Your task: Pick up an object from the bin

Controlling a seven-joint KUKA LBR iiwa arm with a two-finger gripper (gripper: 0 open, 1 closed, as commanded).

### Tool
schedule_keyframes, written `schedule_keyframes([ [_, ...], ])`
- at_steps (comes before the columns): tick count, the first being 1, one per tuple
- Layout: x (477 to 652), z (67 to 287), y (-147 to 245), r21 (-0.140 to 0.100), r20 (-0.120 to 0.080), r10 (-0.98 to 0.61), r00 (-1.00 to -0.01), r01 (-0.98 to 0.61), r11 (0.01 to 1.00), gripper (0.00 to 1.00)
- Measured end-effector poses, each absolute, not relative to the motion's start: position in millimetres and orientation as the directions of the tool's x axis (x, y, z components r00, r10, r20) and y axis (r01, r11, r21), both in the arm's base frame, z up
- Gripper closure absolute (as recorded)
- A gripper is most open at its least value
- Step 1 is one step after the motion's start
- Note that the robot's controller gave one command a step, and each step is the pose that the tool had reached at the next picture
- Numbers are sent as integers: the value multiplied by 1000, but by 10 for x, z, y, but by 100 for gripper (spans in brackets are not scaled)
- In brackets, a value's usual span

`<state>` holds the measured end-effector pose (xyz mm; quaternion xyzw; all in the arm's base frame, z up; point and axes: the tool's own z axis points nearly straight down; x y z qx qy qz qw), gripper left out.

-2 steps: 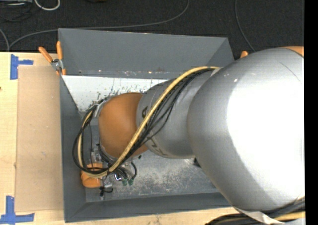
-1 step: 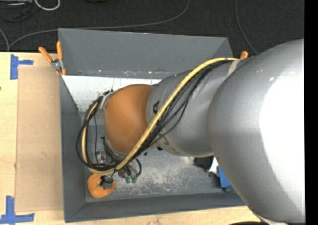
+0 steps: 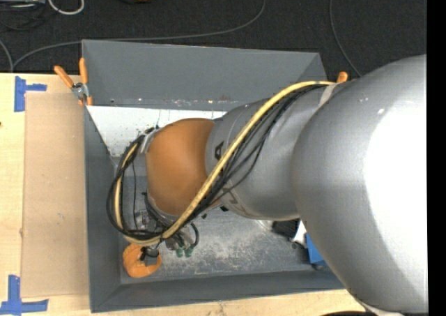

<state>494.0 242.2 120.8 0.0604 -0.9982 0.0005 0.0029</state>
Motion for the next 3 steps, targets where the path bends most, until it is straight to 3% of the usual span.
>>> schedule_keyframes([
  [1, 4780, 1454, 2374, -1, 8, -137, -991, -137, 991, 100],
  [2, 4862, 1540, 2392, -3, 14, -130, -991, -131, 991, 100],
  [3, 5038, 2229, 2384, -2, 12, -201, -980, -201, 980, 100],
])
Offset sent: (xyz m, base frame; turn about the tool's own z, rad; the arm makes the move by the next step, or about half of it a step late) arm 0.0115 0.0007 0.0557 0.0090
